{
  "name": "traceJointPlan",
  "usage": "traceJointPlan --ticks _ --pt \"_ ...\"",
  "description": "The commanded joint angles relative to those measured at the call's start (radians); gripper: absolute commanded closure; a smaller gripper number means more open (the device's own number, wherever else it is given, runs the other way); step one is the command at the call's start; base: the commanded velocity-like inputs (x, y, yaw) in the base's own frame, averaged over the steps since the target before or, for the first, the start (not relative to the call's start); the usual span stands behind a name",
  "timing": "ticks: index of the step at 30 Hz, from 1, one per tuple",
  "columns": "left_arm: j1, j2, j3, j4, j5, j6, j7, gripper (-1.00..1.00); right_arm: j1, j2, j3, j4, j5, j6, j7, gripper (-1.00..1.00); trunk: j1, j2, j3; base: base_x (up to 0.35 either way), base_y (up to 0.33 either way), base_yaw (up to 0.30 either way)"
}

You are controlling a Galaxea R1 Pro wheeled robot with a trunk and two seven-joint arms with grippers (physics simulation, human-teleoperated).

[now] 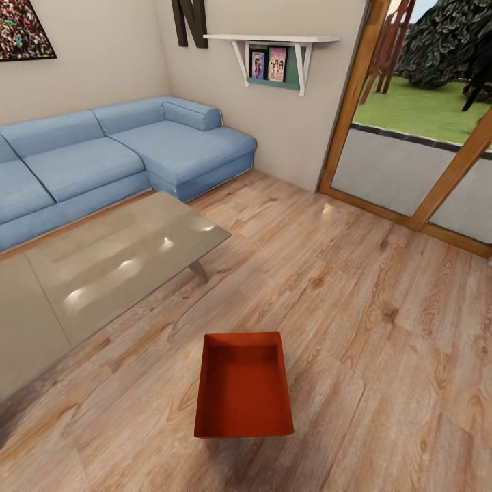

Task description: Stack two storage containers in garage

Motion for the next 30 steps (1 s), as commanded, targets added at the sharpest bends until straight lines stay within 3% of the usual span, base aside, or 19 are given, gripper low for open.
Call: traceJointPlan --ticks 1,14,24,30 --pt "0.0 0.0 -0.003 0.001 0.007 -0.003 0.001 -1.0 -0.001 0.0 0.008 0.003 -0.008 -0.006 0.0 -1.0 0.0 0.0 -0.001 0.0 0.0 0.0" --pt "0.0 0.0 -0.003 0.001 0.007 -0.003 0.001 -1.0 -0.001 -0.003 0.006 0.003 -0.008 -0.017 -0.003 -1.0 0.0 0.0 -0.001 0.0 0.0 0.0" --pt "0.0 -0.001 0.005 0.001 0.012 -0.004 0.001 -1.0 -0.001 0.01 0.004 0.0 -0.008 -0.01 -0.014 -1.0 0.0 0.0 -0.001 0.0 0.0 0.0" --pt "0.0 0.0 0.006 0.0 0.012 -0.005 -0.005 -1.0 -0.001 0.011 0.0 -0.077 -0.017 0.007 -0.012 -1.0 0.0 0.0 -0.001 0.0 0.0 0.0"
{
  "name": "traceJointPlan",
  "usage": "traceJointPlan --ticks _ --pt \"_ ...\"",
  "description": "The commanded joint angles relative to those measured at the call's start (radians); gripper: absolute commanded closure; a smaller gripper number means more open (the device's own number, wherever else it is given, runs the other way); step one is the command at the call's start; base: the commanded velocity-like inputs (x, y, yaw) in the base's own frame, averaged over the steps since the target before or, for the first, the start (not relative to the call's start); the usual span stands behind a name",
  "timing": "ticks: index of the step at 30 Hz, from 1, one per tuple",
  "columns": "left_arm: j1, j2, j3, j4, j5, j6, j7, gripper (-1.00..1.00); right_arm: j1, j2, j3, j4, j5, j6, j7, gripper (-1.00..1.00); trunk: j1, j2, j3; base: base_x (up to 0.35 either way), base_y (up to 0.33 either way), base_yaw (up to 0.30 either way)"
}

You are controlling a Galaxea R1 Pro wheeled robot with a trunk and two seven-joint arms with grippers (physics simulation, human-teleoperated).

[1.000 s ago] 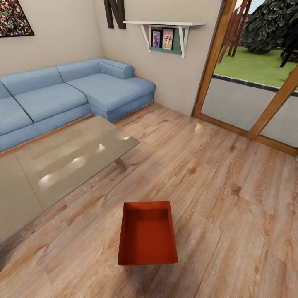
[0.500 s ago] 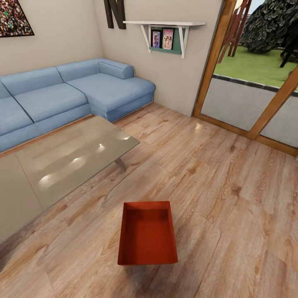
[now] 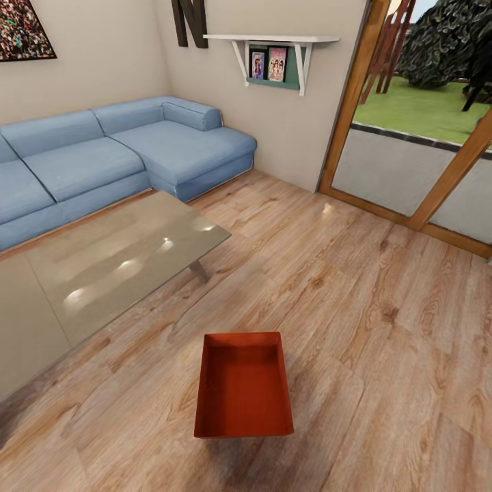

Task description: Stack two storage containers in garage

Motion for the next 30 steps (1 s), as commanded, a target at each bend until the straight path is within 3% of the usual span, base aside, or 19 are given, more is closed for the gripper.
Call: traceJointPlan --ticks 1,5,7,8,10,19,25,30 --pt "0.0 0.0 -0.002 -0.002 0.007 -0.003 0.002 -1.0 0.0 0.0 0.008 -0.031 -0.01 0.014 -0.003 -1.0 0.0 0.0 -0.001 0.0 0.0 0.0" --pt "-0.001 0.0 -0.002 -0.065 0.008 0.006 0.009 -1.0 0.0 0.0 0.008 -0.121 -0.009 0.081 -0.006 -1.0 0.0 0.0 -0.001 0.0 0.0 0.0" --pt "-0.002 0.001 -0.002 -0.164 0.008 0.026 0.02 -1.0 0.0 0.001 0.008 -0.189 -0.01 0.126 -0.013 -1.0 0.0 0.0 -0.001 0.0 0.0 0.0" --pt "-0.001 0.004 -0.002 -0.257 0.007 0.07 0.033 -1.0 -0.005 0.002 0.007 -0.221 -0.012 0.148 -0.023 -1.0 0.0 0.0 -0.001 0.0 0.0 0.0" --pt "-0.002 0.006 -0.002 -0.32 0.006 0.114 0.04 -1.0 -0.022 0.004 0.006 -0.232 -0.012 0.155 -0.034 -1.0 0.0 0.0 -0.001 0.0 0.0 0.0" --pt "-0.007 0.009 -0.002 -0.617 -0.002 0.334 0.052 -1.0 -0.192 0.048 -0.016 -0.243 -0.017 0.164 -0.123 -1.0 0.0 0.0 -0.001 0.0 0.0 0.0" --pt "-0.023 0.007 -0.002 -0.669 -0.004 0.487 0.1 -1.0 -0.31 0.067 -0.033 -0.242 -0.019 0.168 -0.168 -1.0 0.0 0.0 -0.001 0.0 0.0 0.0" --pt "-0.178 -0.001 -0.002 -0.635 0.003 0.524 0.149 -1.0 -0.417 0.087 -0.036 -0.241 -0.02 0.173 -0.175 -1.0 0.0 0.0 -0.001 0.0 0.0 0.0"
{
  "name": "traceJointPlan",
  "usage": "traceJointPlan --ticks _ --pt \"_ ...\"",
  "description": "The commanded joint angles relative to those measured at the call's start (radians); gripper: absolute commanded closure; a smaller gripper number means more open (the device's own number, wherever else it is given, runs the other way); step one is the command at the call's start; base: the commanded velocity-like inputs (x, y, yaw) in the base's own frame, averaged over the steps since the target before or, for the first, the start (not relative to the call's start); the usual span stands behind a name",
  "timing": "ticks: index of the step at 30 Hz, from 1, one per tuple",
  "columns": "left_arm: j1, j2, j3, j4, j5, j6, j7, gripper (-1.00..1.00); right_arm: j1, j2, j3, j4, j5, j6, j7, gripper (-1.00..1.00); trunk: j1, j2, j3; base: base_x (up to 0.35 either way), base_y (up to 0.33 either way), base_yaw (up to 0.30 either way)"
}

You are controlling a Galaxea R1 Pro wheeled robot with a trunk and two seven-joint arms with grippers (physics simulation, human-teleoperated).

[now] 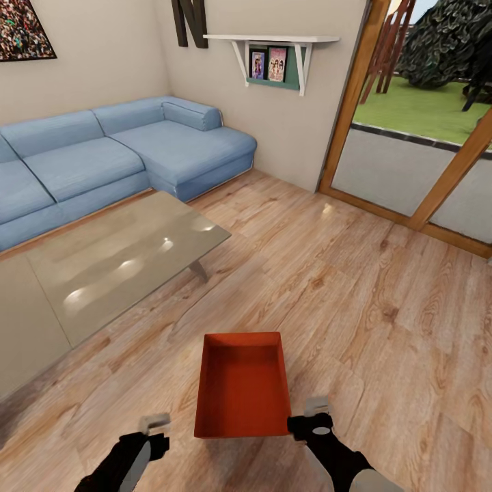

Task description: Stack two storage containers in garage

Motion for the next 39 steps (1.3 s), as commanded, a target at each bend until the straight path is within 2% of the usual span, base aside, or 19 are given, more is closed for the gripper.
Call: traceJointPlan --ticks 1,5,7,9,12,16,23,32,39 --pt "-0.025 0.0 -0.001 0.012 0.012 0.005 0.01 -1.0 -0.013 0.005 0.008 -0.001 -0.011 0.006 -0.007 -1.0 0.0 0.0 -0.001 0.0 0.0 0.0" --pt "-0.152 -0.008 -0.002 0.098 0.007 0.003 0.017 -1.0 -0.082 0.026 0.006 0.018 -0.012 0.008 -0.01 -1.0 0.0 0.0 -0.001 0.0 0.0 0.0" --pt "-0.199 -0.017 -0.003 0.133 0.005 -0.002 0.018 -1.0 -0.114 0.03 0.003 0.037 -0.017 0.008 -0.011 -1.0 0.0 0.0 -0.001 0.0 0.0 0.0" --pt "-0.22 -0.027 -0.004 0.148 0.004 -0.004 0.018 -1.0 -0.131 0.031 -0.003 0.047 -0.025 0.007 -0.011 -1.0 0.0 0.0 -0.001 0.0 0.0 0.0" --pt "-0.247 -0.058 -0.006 0.166 -0.004 -0.008 0.018 -1.0 -0.151 0.032 -0.016 0.06 -0.049 -0.001 -0.011 -1.0 0.0 0.0 -0.001 0.0 0.0 0.0" --pt "-0.256 -0.078 -0.007 0.168 -0.016 -0.018 0.018 -1.0 -0.158 0.033 -0.022 0.065 -0.062 -0.009 -0.01 -1.0 0.0 0.0 -0.001 0.0 0.0 0.0" --pt "-0.26 -0.103 -0.011 0.207 -0.028 -0.141 0.018 -1.0 -0.16 0.032 -0.027 0.068 -0.068 -0.06 -0.01 -1.0 0.0 0.0 -0.001 0.0 0.0 0.0" --pt "-0.261 -0.106 -0.012 0.245 -0.06 -0.195 0.018 -1.0 -0.16 0.019 -0.026 0.111 -0.069 -0.111 0.012 -1.0 0.0 0.0 -0.001 0.0 0.0 0.0" --pt "-0.261 -0.106 -0.011 0.257 -0.064 -0.324 0.018 -1.0 -0.16 0.016 -0.027 0.138 -0.069 -0.131 0.016 -1.0 0.0 0.0 -0.001 0.0 0.0 0.0"
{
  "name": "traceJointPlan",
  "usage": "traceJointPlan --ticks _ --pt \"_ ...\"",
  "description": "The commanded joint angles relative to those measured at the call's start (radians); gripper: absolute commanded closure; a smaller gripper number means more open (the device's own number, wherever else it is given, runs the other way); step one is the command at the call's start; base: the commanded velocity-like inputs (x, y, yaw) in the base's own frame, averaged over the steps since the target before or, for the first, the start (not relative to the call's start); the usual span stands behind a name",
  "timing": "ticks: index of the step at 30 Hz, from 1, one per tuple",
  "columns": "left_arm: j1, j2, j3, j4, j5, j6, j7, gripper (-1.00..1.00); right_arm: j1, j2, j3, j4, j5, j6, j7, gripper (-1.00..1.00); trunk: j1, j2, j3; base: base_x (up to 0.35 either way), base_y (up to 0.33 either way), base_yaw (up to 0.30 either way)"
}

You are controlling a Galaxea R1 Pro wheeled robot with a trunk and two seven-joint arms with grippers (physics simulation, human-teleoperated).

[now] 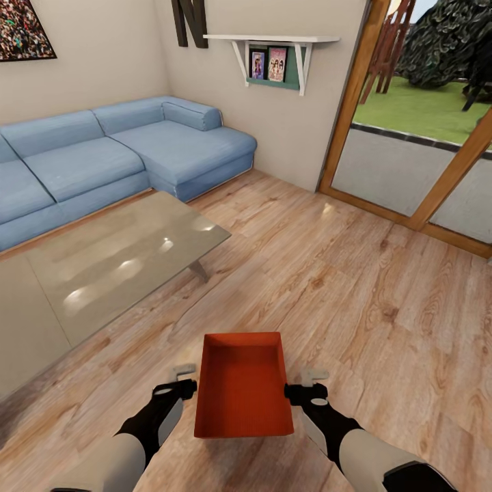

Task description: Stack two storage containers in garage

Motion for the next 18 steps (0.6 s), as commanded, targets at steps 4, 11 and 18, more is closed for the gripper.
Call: traceJointPlan --ticks 4,11,18 --pt "0.0 0.002 -0.004 0.0 0.007 -0.034 0.005 -1.0 -0.001 0.0 0.009 0.016 -0.01 -0.02 -0.003 -1.0 0.0 0.0 -0.001 0.0 0.0 0.0" --pt "0.0 0.002 -0.005 -0.002 0.008 -0.045 0.001 -1.0 -0.001 0.0 0.009 0.029 -0.008 -0.026 -0.004 -1.0 0.0 0.0 -0.001 0.0 0.0 0.0" --pt "0.0 -0.001 -0.003 -0.009 0.008 -0.046 0.007 -1.0 -0.001 0.0 0.01 0.031 -0.007 -0.026 -0.005 -1.0 0.0 0.0 -0.001 0.0 0.0 0.0"
